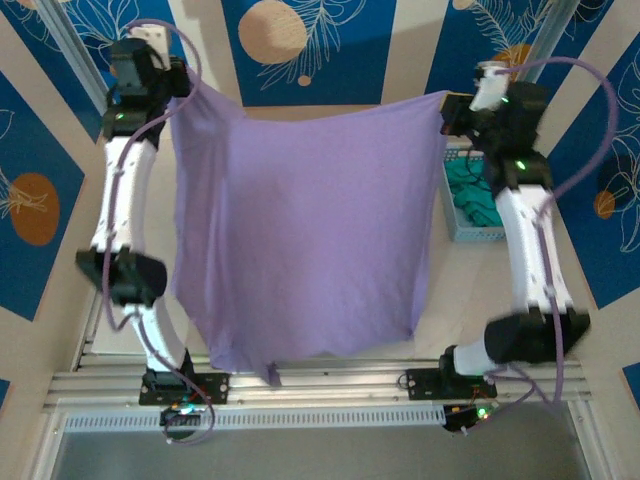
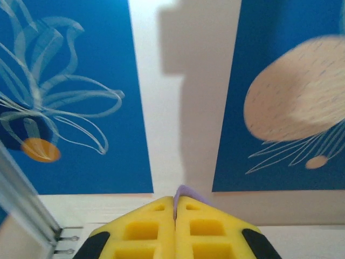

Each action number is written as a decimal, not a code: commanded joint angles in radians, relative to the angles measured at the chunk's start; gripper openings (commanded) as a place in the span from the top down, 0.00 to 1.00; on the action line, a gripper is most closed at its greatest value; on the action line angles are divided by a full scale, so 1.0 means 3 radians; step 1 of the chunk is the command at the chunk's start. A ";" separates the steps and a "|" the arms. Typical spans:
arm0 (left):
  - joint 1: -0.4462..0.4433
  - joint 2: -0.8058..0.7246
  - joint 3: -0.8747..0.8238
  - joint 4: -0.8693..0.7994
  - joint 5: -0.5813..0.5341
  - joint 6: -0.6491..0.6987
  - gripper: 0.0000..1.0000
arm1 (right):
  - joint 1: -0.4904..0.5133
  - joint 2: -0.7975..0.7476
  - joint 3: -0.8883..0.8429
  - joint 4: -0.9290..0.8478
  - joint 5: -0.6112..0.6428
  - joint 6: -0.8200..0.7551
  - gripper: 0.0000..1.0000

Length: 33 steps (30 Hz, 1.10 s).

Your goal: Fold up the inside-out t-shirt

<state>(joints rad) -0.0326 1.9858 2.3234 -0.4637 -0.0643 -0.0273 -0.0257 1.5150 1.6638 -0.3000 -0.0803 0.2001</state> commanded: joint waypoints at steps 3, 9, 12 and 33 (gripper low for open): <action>0.0047 0.1142 0.1021 -0.0162 0.0125 -0.0166 0.70 | 0.0129 0.1265 0.0696 -0.0008 0.0332 -0.0151 0.99; 0.0047 0.1416 0.1067 -0.0275 0.0114 -0.0428 0.27 | 0.0176 0.2025 0.1489 -0.0791 0.0656 -0.0160 0.64; 0.0047 0.1112 0.0806 -0.0698 0.0038 -0.0682 0.20 | 0.0231 0.1760 0.1167 -0.1079 0.0716 -0.0093 0.60; -0.0279 -0.2167 -0.5614 0.1437 0.0970 -0.1793 0.19 | 0.0848 -0.0057 -0.2844 -0.0684 0.0197 0.1046 0.57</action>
<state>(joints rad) -0.1165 1.2919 0.6567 -0.1120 0.2115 -0.5686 0.2214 1.4410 0.8112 -0.5568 0.0414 0.4690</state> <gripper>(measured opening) 0.812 0.432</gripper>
